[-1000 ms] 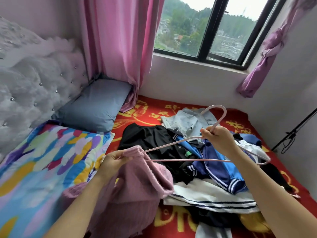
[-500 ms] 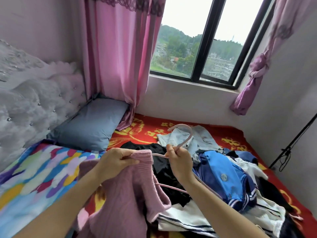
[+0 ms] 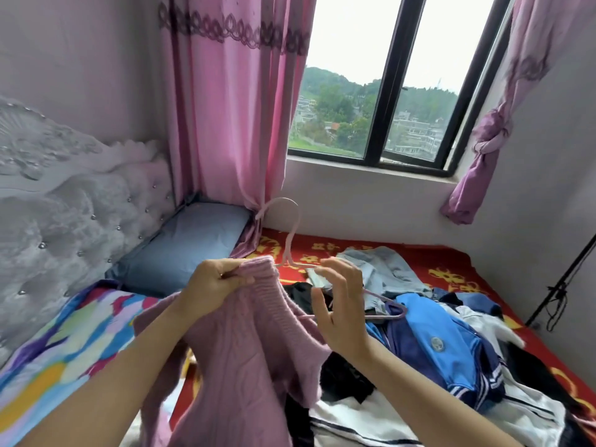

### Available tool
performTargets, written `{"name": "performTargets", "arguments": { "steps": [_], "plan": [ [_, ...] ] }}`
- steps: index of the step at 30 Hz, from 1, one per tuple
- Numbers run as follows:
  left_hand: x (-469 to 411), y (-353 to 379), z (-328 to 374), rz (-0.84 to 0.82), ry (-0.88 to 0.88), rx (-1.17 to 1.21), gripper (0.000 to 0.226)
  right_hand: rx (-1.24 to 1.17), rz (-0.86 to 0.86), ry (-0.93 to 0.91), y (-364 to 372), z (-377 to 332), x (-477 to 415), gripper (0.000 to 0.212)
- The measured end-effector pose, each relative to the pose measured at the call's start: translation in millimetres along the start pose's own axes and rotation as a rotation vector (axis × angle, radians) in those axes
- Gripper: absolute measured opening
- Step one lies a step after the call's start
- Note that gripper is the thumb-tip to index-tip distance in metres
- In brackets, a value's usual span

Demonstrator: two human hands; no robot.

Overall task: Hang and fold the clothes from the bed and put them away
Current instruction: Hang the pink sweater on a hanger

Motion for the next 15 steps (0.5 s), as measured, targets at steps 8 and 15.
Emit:
{"name": "performTargets", "arguments": {
  "steps": [8,15],
  "plan": [
    [-9,-35,-11,0.084,-0.081,0.120,0.039,0.071,-0.526,0.132,4,26,72,0.057],
    [-9,-45,-11,0.165,-0.081,0.263,0.042,0.032,-0.799,0.170,12,17,68,0.026]
  ]
}}
Point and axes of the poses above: each hand's wrist, its own x-axis away from the middle knuckle, its own y-axis out of the palm, z = x × y, the point moved 1 cm from there along -x, towards the middle knuckle, and after that the axes turned 4 degrees about -x, right-handed, at the moved point
